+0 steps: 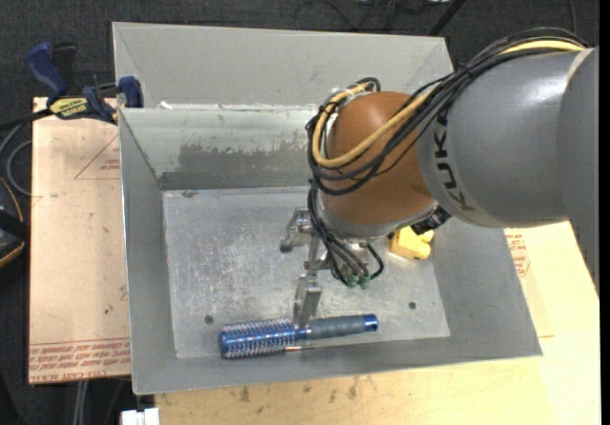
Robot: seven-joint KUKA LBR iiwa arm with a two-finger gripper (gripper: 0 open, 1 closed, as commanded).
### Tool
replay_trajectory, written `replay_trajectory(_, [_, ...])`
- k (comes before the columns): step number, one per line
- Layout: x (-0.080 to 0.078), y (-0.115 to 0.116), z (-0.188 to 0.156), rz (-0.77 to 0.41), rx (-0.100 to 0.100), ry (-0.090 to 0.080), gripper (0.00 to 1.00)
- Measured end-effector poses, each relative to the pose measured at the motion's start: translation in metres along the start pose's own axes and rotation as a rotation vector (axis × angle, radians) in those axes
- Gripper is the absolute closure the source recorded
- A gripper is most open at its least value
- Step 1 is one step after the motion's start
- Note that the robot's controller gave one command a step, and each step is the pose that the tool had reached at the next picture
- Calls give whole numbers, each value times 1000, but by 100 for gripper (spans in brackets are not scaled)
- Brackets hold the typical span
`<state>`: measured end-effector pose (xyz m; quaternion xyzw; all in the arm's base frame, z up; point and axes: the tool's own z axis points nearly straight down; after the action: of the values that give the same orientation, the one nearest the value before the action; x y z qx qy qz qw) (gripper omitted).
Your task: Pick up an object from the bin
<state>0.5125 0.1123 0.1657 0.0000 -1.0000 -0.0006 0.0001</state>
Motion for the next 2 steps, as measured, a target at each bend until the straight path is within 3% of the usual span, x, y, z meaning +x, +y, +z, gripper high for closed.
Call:
replay_trajectory(1, [24, 15, 90, -299, 0, -14, 0])
replay_trajectory(2, [23, 16, 91, -299, -4, -22, 100])
